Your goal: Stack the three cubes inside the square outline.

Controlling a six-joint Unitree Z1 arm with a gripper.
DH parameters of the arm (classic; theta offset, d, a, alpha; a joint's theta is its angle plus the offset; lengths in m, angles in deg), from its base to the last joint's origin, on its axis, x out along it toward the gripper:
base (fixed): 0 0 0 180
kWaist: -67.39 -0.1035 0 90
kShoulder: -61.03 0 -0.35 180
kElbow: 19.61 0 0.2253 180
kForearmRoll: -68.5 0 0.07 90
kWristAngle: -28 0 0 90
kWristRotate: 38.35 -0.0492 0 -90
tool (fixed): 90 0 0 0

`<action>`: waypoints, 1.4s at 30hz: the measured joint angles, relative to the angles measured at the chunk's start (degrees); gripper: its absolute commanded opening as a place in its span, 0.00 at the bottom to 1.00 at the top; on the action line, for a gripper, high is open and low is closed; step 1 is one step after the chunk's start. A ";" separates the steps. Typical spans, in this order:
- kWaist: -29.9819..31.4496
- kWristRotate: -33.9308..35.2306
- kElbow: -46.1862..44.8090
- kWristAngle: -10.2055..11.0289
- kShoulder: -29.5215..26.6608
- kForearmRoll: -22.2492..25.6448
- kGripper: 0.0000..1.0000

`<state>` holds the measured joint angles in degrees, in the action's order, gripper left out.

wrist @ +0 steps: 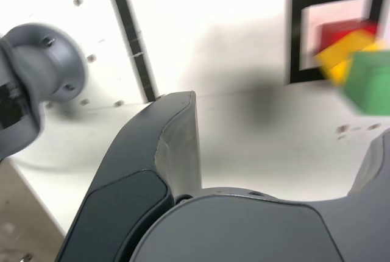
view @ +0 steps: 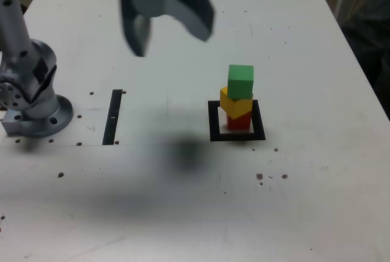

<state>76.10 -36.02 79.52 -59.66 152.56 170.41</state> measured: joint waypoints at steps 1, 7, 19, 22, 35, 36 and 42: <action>0.00 0.05 -1.71 -0.47 -1.62 -0.22 0.99; 0.00 1.56 -10.55 -1.35 -5.29 -3.02 0.99; -4.77 2.83 -29.70 -1.22 -7.31 -15.51 0.99; -6.32 2.16 -32.64 -1.24 -8.35 -17.18 0.99; -8.74 0.09 -38.07 -1.67 -8.35 -20.38 0.99; -8.74 -0.48 -38.06 -1.56 -8.35 -20.38 0.99; -8.74 -5.42 -36.87 -1.35 -8.02 -20.12 0.99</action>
<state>67.36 -41.44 42.65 -61.01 144.54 150.29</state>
